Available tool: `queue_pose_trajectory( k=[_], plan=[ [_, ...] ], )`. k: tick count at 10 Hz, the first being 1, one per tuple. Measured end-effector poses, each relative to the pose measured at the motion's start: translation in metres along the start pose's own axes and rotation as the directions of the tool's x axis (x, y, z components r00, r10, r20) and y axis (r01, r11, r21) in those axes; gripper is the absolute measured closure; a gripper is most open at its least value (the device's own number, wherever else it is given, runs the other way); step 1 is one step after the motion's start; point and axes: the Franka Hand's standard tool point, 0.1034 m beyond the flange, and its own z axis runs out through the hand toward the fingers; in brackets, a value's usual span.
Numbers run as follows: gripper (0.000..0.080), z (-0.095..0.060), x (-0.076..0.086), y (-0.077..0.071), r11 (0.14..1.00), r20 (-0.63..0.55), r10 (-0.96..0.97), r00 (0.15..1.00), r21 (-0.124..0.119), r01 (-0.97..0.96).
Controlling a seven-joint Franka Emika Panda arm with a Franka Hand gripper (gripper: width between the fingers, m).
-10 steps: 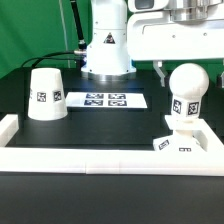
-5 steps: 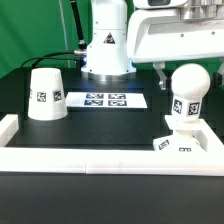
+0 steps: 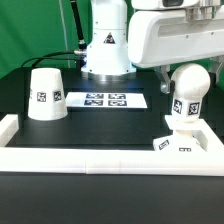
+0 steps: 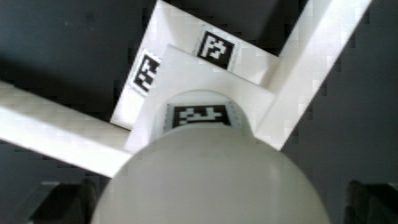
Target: Assemble lamp
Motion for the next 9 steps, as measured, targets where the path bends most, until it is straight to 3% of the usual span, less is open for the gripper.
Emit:
queue_pose_trajectory(
  k=[2, 4, 5, 9],
  plan=[
    [0.0101, -0.0002, -0.0006, 0.0030, 0.990, 0.003, -0.139, 0.990, -0.006, 0.139],
    [0.0131, -0.0001, -0.0007, 0.0031, 0.990, 0.003, -0.141, 0.990, -0.006, 0.141],
    [0.0223, -0.0001, -0.0007, 0.0032, 0.990, 0.003, -0.141, 0.990, -0.006, 0.141],
    [0.0223, -0.0001, -0.0007, 0.0032, 0.994, 0.002, -0.111, 0.994, -0.006, 0.111]
  ],
)
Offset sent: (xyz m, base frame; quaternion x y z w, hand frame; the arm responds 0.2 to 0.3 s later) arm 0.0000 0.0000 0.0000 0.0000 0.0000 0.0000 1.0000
